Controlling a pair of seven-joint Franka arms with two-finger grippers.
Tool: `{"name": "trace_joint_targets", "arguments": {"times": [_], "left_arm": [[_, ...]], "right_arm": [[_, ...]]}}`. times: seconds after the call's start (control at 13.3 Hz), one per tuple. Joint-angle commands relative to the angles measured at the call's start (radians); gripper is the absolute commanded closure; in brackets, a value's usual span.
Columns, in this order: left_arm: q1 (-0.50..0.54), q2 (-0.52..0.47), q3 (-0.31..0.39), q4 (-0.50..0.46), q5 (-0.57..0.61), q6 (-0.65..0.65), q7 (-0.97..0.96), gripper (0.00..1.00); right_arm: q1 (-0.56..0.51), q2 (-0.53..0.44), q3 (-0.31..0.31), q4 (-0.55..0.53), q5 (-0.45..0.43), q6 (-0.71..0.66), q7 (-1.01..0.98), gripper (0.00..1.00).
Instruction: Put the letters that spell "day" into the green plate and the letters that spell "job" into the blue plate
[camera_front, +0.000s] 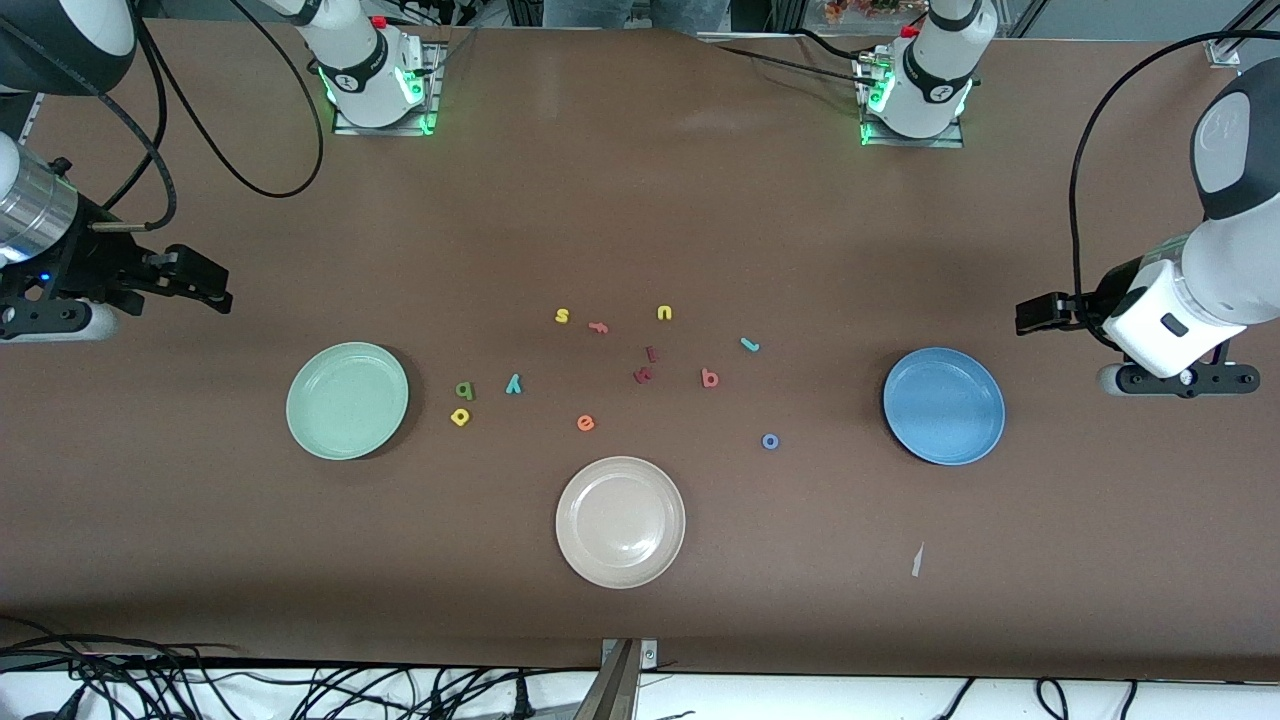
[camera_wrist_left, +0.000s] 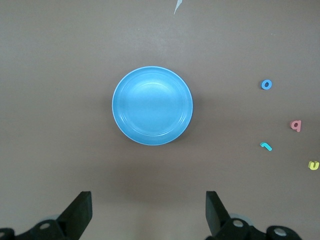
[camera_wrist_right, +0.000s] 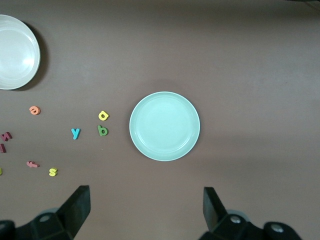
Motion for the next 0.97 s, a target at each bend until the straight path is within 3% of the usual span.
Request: {"name": "trace_joint_targets", "arguments": {"times": [0.0, 0.9], "left_arm": [[-0.002, -0.011, 0.000, 0.005, -0.007, -0.025, 0.012, 0.00], [-0.002, -0.011, 0.002, 0.005, -0.013, -0.027, 0.016, 0.00]], "right_arm": [[-0.004, -0.001, 0.003, 0.008, 0.005, 0.005, -0.002, 0.00], [-0.018, -0.003, -0.003, 0.007, 0.015, -0.004, 0.003, 0.00]]}}
